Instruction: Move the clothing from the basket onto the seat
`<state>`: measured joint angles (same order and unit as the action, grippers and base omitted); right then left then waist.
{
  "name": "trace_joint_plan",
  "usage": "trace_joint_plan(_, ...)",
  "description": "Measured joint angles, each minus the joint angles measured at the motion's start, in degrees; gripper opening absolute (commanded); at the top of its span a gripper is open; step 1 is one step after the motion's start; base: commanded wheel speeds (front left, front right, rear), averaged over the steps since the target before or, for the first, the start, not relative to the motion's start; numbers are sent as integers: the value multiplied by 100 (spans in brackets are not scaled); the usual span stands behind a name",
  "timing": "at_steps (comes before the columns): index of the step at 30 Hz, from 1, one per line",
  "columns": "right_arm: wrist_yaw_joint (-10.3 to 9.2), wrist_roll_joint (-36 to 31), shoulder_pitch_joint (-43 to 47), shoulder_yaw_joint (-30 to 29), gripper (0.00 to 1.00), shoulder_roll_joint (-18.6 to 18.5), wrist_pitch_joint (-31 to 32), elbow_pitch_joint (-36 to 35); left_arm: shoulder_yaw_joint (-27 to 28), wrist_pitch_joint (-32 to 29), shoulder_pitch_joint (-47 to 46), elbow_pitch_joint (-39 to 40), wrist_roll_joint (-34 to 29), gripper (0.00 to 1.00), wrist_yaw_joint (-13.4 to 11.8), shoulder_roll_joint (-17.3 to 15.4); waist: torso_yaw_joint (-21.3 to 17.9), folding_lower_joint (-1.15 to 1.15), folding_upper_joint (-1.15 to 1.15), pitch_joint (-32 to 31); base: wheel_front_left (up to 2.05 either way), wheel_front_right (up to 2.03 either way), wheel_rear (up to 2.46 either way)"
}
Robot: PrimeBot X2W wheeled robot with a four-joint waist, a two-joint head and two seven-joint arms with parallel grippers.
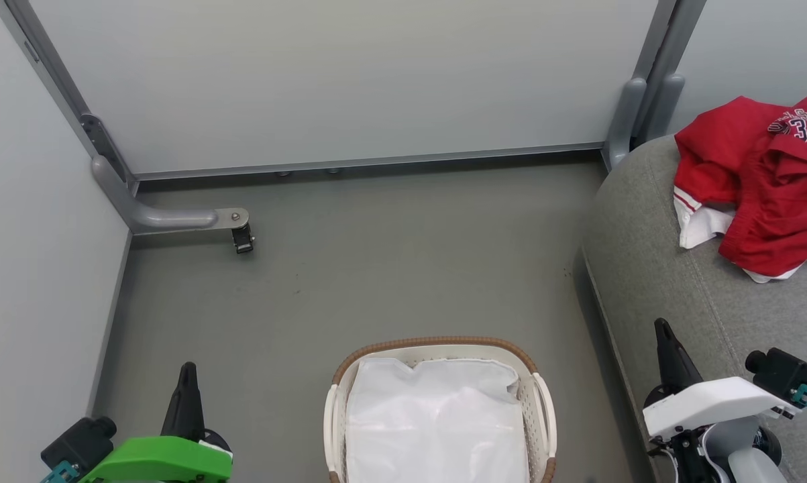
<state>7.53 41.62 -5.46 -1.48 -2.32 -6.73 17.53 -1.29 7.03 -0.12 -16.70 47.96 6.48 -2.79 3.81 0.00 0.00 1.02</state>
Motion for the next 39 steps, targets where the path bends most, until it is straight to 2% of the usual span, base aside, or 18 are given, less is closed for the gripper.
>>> trace_joint_plan(39, -1, 2611, -13, -259, 0, -19, 680, -176, 386, -697, -287, 142, 2308, 0, 41, -3, -159, 0, 0, -35, 0, 0, 0)
